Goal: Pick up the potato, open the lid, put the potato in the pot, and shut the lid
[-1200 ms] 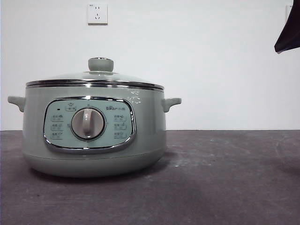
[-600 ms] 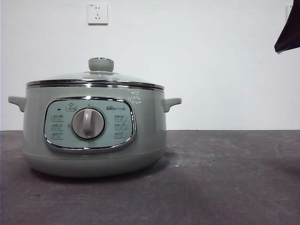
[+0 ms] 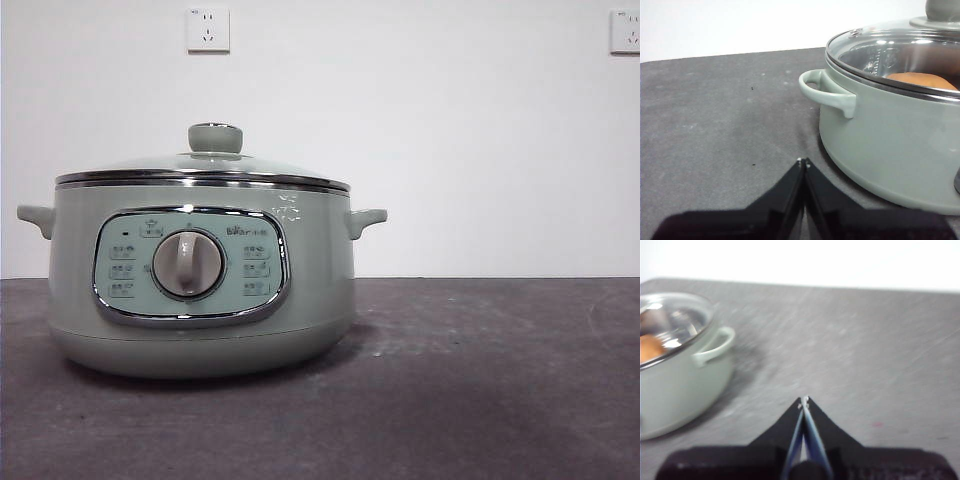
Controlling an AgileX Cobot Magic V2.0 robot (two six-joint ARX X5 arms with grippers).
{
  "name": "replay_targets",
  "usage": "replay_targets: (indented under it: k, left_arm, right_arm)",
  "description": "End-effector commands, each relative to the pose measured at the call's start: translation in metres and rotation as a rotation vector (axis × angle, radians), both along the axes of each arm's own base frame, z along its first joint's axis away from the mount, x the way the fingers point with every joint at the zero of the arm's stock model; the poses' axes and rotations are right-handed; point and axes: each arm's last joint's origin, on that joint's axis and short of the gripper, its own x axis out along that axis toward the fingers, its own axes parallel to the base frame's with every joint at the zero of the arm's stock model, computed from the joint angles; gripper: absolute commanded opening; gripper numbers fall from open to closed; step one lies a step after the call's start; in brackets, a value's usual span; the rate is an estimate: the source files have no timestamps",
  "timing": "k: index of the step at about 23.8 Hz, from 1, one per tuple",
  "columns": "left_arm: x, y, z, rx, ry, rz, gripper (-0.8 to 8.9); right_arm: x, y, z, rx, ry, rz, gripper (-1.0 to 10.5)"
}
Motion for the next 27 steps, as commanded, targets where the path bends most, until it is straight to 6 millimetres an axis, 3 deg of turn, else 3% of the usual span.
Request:
replay_targets:
  k: [1,10,27]
  left_arm:
    - [0.001,0.000,-0.005,-0.004,0.012,0.007,-0.03]
    - [0.001,0.000,-0.005,-0.004,0.011,0.007,-0.03]
    - [0.001,0.000,-0.005,-0.004,0.011,0.007,-0.03]
  right_arm:
    - [-0.004,-0.008,-0.013,-0.045,-0.045,-0.023,0.0]
    - [-0.001,-0.015,-0.057,-0.024,-0.180,-0.026,0.0]
    - [0.004,-0.014,-0.096,0.049,-0.065,-0.046,0.0]
